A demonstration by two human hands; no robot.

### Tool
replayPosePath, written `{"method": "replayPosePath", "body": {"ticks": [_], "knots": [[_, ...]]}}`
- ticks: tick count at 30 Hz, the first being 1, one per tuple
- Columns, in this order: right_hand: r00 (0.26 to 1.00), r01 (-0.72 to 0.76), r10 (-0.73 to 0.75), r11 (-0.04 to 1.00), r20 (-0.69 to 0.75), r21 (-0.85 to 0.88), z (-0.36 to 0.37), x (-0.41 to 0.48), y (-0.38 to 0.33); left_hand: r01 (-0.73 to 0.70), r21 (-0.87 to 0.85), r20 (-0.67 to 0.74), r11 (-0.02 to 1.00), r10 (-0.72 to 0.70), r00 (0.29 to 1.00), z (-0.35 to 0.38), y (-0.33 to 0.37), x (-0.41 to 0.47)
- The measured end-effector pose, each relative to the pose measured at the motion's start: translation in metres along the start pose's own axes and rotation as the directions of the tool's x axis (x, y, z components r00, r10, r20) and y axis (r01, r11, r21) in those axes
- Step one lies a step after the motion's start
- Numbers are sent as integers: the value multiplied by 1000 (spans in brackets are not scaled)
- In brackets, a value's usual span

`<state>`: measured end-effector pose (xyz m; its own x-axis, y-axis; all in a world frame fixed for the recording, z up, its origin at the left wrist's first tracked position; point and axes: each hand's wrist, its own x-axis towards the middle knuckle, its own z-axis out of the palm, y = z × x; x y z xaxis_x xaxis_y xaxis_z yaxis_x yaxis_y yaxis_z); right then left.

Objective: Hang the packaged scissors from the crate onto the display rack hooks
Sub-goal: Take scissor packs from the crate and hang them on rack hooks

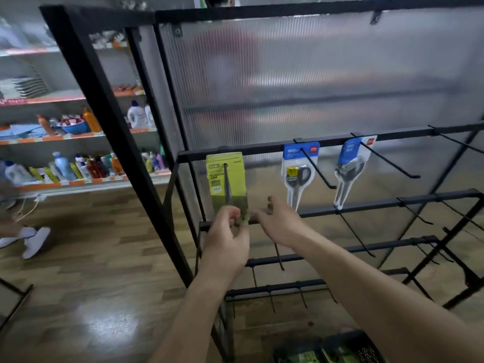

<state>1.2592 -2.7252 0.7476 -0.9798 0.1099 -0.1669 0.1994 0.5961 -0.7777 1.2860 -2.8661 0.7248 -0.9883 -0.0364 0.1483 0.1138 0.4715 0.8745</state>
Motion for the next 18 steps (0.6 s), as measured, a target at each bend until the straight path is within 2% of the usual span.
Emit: {"method": "replayPosePath", "body": {"ticks": [3,7,13,18], "knots": [[991,125,-132,973,-25,-192,-49,-39,16,-69,126,32,990,65,997,18,29,-12],[984,128,-165,919,-69,-372,-123,-90,54,-123,320,111,939,92,990,55,73,-39],[964,86,-201,857,-176,-508,-205,-156,122,-255,479,250,840,148,957,120,139,-96],[966,93,-205,841,-156,-533,-238,-200,178,-295,565,297,770,143,944,164,171,-143]]}}
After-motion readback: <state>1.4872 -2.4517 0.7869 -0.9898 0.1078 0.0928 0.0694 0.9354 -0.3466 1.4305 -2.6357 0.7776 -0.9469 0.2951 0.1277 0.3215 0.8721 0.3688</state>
